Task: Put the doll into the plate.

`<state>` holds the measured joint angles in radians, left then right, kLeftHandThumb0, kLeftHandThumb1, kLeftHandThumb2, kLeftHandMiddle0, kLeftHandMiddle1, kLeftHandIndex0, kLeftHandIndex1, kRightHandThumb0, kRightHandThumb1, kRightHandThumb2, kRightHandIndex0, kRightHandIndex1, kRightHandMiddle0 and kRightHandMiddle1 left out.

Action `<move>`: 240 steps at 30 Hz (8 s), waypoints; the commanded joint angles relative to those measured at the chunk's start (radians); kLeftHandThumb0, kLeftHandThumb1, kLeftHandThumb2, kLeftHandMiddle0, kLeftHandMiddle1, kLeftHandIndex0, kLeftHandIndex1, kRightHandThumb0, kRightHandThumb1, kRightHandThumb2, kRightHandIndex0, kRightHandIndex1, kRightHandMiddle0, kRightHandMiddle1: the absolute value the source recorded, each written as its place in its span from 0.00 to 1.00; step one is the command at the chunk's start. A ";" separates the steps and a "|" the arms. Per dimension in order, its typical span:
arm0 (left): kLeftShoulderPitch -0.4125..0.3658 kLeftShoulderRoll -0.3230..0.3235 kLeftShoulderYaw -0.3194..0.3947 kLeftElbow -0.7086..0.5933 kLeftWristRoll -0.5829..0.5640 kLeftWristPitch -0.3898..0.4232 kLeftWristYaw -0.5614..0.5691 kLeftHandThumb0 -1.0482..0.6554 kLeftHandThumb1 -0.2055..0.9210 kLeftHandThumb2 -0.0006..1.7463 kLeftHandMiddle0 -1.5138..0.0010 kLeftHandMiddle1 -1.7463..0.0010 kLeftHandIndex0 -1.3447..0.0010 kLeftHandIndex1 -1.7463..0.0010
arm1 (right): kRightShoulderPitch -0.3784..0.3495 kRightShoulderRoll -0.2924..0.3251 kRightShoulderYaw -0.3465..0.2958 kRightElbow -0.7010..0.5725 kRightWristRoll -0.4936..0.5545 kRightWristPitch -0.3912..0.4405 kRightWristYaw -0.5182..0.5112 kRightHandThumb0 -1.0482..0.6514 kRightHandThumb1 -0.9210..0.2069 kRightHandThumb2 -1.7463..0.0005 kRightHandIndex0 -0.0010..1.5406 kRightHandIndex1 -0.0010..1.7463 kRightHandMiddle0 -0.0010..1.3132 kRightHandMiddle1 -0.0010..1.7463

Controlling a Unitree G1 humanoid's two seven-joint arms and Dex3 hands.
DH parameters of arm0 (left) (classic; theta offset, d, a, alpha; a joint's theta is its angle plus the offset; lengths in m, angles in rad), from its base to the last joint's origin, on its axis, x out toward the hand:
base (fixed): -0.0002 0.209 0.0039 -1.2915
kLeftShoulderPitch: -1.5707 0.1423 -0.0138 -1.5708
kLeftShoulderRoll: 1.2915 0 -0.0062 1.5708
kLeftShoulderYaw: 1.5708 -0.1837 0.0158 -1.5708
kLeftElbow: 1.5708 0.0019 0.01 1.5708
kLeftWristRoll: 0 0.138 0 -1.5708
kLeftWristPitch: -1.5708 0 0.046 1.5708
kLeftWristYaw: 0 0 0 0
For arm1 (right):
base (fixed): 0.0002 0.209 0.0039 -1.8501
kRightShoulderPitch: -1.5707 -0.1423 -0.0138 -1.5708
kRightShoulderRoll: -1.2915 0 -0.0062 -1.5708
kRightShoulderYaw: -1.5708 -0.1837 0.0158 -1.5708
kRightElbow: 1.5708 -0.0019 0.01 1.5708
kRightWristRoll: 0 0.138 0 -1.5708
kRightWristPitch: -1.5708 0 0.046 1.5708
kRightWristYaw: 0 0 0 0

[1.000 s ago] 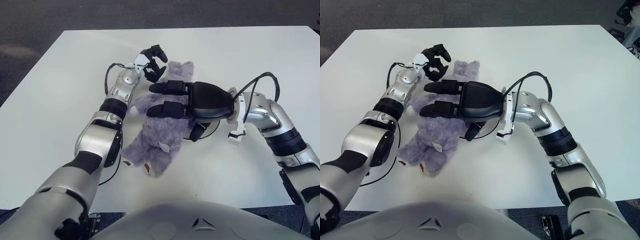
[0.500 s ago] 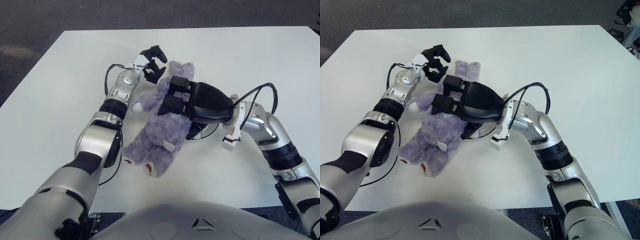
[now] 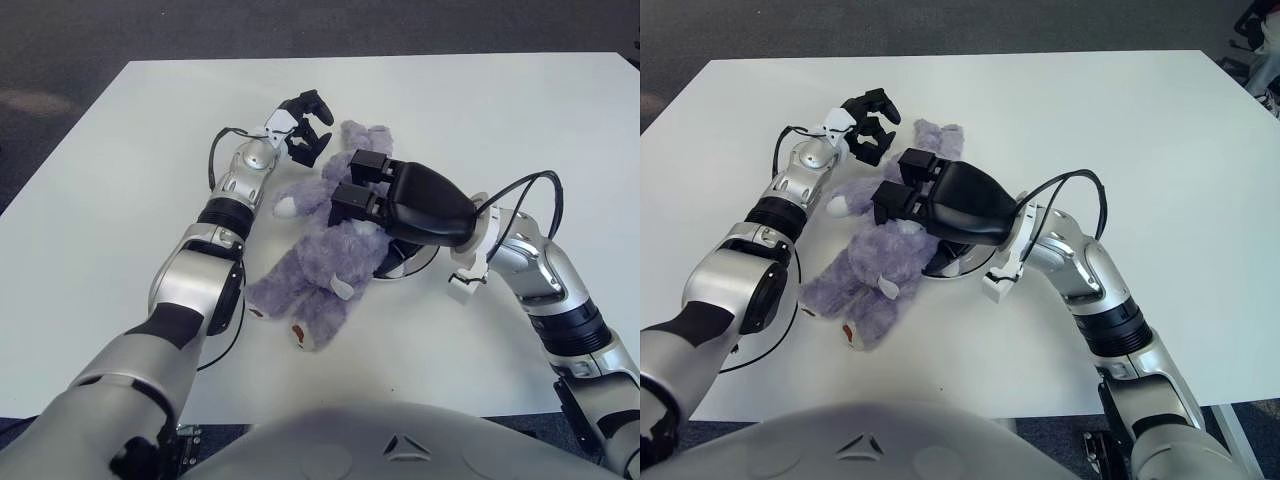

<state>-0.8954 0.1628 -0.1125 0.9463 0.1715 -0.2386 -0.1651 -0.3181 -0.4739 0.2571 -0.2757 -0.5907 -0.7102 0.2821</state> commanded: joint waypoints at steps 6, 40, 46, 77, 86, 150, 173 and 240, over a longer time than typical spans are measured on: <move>0.009 0.014 -0.008 0.016 0.021 -0.017 0.015 0.61 0.48 0.71 0.53 0.13 0.72 0.00 | 0.057 -0.012 -0.040 0.043 -0.090 -0.033 -0.110 0.61 0.53 0.30 0.38 1.00 0.44 0.84; 0.005 0.025 -0.005 0.057 0.035 -0.028 0.030 0.61 0.48 0.71 0.53 0.12 0.73 0.00 | 0.168 0.305 -0.200 0.107 0.140 0.177 -0.454 0.61 0.69 0.13 0.49 0.99 0.38 1.00; 0.004 0.027 -0.009 0.061 0.049 -0.030 0.045 0.61 0.46 0.72 0.52 0.12 0.72 0.00 | 0.168 0.354 -0.221 0.081 0.171 0.246 -0.469 0.61 0.70 0.12 0.49 1.00 0.39 1.00; -0.004 0.026 -0.002 0.134 0.043 -0.074 0.065 0.61 0.37 0.78 0.48 0.14 0.64 0.00 | 0.130 0.481 -0.356 -0.070 0.666 0.615 -0.377 0.62 0.87 0.00 0.58 1.00 0.52 0.99; -0.009 0.023 0.000 0.157 0.044 -0.075 0.078 0.61 0.42 0.75 0.50 0.15 0.67 0.00 | 0.105 0.542 -0.408 -0.077 0.806 0.694 -0.408 0.62 0.87 0.00 0.58 1.00 0.51 1.00; 0.016 0.016 -0.060 0.237 0.158 -0.255 0.348 0.61 0.58 0.65 0.60 0.08 0.80 0.00 | 0.017 0.546 -0.538 -0.262 1.116 1.428 -0.777 0.62 0.66 0.16 0.49 0.96 0.37 1.00; 0.057 0.042 -0.155 0.186 0.267 -0.380 0.382 0.35 0.90 0.40 0.88 0.08 0.97 0.12 | -0.070 0.605 -0.633 -0.161 1.095 1.439 -0.811 0.62 0.63 0.18 0.47 0.97 0.35 1.00; -0.162 -0.216 -0.369 0.283 0.571 -0.080 1.090 0.00 1.00 0.20 0.88 0.92 1.00 0.82 | -0.059 0.598 -0.582 -0.266 1.116 1.448 -0.735 0.62 0.67 0.16 0.49 0.95 0.37 1.00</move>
<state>-1.0165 -0.0473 -0.4882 1.2235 0.7552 -0.3075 0.9125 -0.3767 0.1338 -0.3379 -0.5211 0.5180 0.7555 -0.4807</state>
